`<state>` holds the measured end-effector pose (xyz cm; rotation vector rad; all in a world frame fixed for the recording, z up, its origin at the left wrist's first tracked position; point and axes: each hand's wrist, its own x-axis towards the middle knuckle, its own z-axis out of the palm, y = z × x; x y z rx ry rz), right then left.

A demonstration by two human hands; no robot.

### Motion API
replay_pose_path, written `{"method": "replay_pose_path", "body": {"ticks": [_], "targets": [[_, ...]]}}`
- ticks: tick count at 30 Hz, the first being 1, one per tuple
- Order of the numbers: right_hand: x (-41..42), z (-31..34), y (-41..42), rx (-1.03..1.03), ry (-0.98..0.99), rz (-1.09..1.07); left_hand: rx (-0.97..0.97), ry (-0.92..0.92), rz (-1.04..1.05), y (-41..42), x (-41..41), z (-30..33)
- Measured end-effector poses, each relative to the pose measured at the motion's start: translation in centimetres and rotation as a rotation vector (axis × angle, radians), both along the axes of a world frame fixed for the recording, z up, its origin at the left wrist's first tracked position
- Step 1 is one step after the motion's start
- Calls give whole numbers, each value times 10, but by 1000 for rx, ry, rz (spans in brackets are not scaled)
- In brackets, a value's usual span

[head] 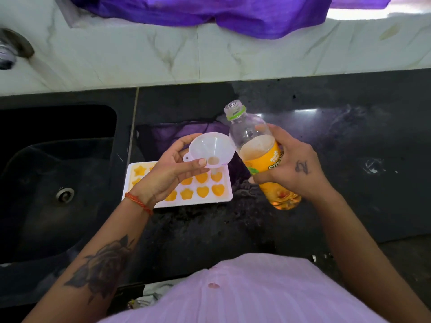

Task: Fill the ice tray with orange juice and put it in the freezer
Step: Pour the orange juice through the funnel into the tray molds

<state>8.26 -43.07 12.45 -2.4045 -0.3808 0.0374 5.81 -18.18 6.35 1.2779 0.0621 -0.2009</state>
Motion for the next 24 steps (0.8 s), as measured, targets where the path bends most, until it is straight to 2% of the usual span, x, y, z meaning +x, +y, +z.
{"method": "replay_pose_path", "body": {"ticks": [5, 14, 20, 24], "targets": [[32, 9, 13, 218, 18, 68, -3, -25, 82, 10, 8, 11], [79, 7, 63, 407, -58, 38, 99, -29, 261, 57, 38, 17], [103, -21, 100, 469, -112, -54, 296, -39, 347, 87, 68, 4], [110, -45, 114, 484, -145, -88, 589, -102, 381, 97, 92, -7]]}}
